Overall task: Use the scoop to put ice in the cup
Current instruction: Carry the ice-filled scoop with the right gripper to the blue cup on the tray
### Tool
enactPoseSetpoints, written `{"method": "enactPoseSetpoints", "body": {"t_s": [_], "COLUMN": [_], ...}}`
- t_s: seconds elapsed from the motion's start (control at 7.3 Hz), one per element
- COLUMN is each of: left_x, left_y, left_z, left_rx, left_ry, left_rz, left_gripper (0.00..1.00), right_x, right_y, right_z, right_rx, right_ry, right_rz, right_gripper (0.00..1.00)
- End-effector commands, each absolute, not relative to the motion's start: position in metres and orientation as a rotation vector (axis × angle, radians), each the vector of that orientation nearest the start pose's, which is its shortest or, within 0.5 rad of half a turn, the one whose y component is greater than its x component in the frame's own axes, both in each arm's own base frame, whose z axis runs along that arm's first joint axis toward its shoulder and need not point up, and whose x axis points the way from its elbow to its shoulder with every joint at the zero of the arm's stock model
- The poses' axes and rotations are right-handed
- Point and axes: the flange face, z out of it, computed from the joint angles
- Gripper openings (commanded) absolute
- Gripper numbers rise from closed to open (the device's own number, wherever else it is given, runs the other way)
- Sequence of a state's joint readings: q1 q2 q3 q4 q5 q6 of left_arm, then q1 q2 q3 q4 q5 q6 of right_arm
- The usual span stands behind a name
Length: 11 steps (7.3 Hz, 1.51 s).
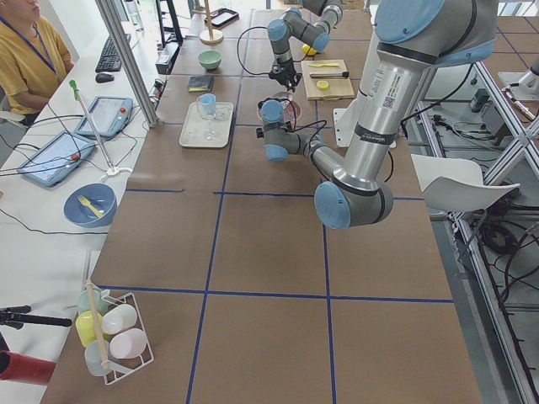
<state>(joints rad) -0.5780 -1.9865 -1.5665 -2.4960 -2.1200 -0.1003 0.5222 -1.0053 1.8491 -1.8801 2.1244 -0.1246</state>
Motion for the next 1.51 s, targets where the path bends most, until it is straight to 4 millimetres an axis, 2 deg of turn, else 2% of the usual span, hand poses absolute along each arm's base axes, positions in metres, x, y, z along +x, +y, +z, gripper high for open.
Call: {"method": "enactPoseSetpoints", "body": {"t_s": [0.0, 0.27, 0.68, 1.1, 1.37], "left_x": [0.488, 0.488, 0.484, 0.481, 0.477], "left_y": [-0.416, -0.416, -0.42, -0.423, -0.425], "left_z": [0.318, 0.318, 0.32, 0.321, 0.323], "left_rx": [0.922, 0.922, 0.922, 0.923, 0.922], "left_ry": [1.135, 1.135, 1.13, 1.127, 1.124], "left_rz": [1.103, 1.103, 1.097, 1.092, 1.09], "left_gripper": [1.0, 1.0, 1.0, 1.0, 1.0], "right_x": [-0.482, -0.463, -0.45, -0.415, -0.4], "right_y": [-0.381, -0.382, -0.388, -0.42, -0.44], "right_z": [0.261, 0.243, 0.231, 0.23, 0.213], "right_rx": [0.276, 0.275, 0.234, 0.183, 0.147], "right_ry": [-0.815, -0.862, -0.879, -0.84, -0.823], "right_rz": [-1.236, -1.149, -0.987, -0.833, -0.723], "right_gripper": [0.0, 0.0, 0.0, 0.0, 0.0]}}
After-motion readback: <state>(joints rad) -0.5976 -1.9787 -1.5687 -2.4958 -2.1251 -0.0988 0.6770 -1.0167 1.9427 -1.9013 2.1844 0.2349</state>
